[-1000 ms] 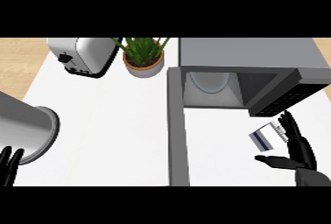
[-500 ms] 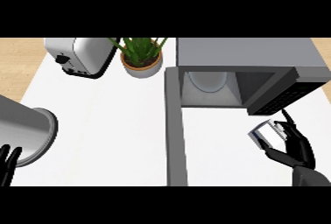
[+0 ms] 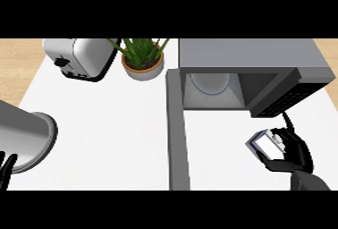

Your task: Pick up the milk, place it into the microwave and close the microwave

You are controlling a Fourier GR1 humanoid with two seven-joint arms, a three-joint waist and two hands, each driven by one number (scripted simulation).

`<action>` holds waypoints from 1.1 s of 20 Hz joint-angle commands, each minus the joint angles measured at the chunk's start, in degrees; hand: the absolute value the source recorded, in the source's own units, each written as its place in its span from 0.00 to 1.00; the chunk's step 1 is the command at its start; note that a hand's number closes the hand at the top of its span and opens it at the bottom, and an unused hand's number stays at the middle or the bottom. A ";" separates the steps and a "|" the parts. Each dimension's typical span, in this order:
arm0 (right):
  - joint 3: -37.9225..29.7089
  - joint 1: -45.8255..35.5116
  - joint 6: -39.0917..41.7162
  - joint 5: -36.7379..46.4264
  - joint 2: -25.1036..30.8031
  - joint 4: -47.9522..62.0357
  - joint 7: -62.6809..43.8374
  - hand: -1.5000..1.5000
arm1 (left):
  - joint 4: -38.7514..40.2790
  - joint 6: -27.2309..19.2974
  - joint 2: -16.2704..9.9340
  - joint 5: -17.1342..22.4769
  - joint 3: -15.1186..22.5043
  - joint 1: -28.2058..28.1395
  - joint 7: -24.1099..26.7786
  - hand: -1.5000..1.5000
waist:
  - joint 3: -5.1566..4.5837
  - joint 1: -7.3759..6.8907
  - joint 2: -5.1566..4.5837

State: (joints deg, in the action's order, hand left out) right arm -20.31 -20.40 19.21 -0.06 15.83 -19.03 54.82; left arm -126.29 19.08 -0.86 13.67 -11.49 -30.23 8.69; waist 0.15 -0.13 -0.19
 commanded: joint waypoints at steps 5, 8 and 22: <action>4.01 -2.67 2.78 -1.03 -9.04 -8.17 0.10 1.00 | 1.19 1.44 -1.93 3.13 -3.93 0.19 0.18 0.00 | -0.25 -0.07 0.56; 6.31 -0.34 2.33 -0.83 -9.81 -13.74 -1.18 1.00 | -0.68 1.22 -0.54 2.75 -3.36 -2.13 -0.38 0.00 | -0.26 0.26 0.68; 29.12 23.62 -12.69 -10.32 -15.79 -60.28 -25.56 1.00 | -0.33 3.40 0.49 4.50 -4.68 -2.99 0.50 0.00 | -0.26 1.26 0.76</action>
State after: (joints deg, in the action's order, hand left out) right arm 0.70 -3.71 11.48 -6.54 0.63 -66.47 35.32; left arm -126.05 23.20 -1.32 18.59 -16.95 -34.09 10.08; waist -0.10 1.12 0.60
